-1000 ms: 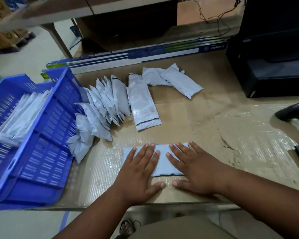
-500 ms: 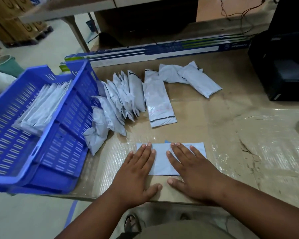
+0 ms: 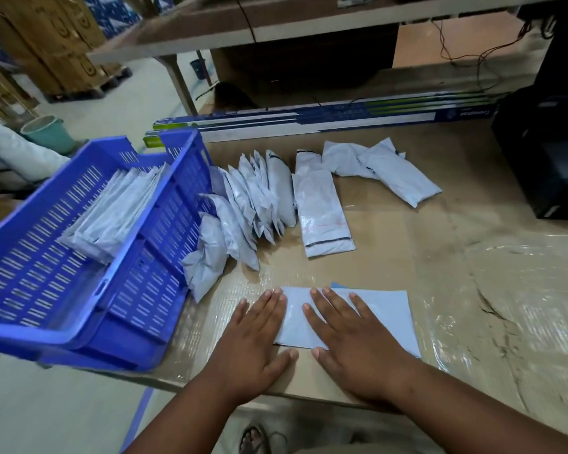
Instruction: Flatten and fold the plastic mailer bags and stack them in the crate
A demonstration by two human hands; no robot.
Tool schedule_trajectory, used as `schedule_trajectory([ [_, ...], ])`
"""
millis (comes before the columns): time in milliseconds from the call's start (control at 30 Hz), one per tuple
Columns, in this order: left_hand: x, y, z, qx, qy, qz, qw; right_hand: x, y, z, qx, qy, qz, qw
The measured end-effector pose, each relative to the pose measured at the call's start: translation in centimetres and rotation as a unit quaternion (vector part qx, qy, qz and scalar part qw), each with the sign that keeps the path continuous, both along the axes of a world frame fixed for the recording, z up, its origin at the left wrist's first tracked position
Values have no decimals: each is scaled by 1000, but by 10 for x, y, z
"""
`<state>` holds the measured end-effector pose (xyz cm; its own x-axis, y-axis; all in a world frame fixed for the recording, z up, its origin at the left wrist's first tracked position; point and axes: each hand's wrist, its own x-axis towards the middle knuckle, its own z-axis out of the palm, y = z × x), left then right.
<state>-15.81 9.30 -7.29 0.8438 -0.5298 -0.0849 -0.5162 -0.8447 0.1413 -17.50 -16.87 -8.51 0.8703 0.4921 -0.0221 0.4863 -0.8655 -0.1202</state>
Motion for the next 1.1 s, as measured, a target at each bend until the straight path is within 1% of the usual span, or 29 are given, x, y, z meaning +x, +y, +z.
schedule_trajectory([
  [67, 0, -8, 2, 7, 9, 28, 1000, 2, -5, 5, 24, 16, -3, 1000],
  [100, 0, -14, 5, 9, -1, 43, 999, 2, -7, 8, 36, 22, -22, 999],
  [133, 1, -21, 9, 3, -26, 47, 999, 1, -9, 9, 42, 9, -51, 998],
  [200, 2, -42, 12, -35, -67, 11, 997, -3, -12, 10, 35, -27, -103, 994],
  [267, 3, -69, 6, -63, -74, -47, 994, -7, -11, 5, 30, -29, -101, 994],
  [333, 4, -87, 0, -56, -64, -65, 994, -10, -6, 1, 30, -8, -85, 996],
  [467, 8, -79, -9, -19, -52, -37, 998, -12, -20, -5, 48, -16, -100, 994],
  [567, 7, -64, -14, 13, -54, 2, 998, -22, -42, -9, 26, -19, -125, 992],
  [767, 8, -38, -15, 18, -11, 57, 998, -37, -84, -5, -21, -11, -171, 985],
  [900, 8, -29, -6, 21, -2, 85, 996, -40, -100, 1, -16, -25, -202, 979],
  [967, 6, -38, 0, 2, -39, 53, 998, -31, -89, 12, -4, -56, -180, 982],
  [1033, 6, -60, -1, -13, -63, -11, 998, -14, -64, 19, 6, -72, -115, 991],
  [1100, 6, -81, -7, -13, -68, -38, 997, -3, -37, 19, 18, -47, -62, 997],
])
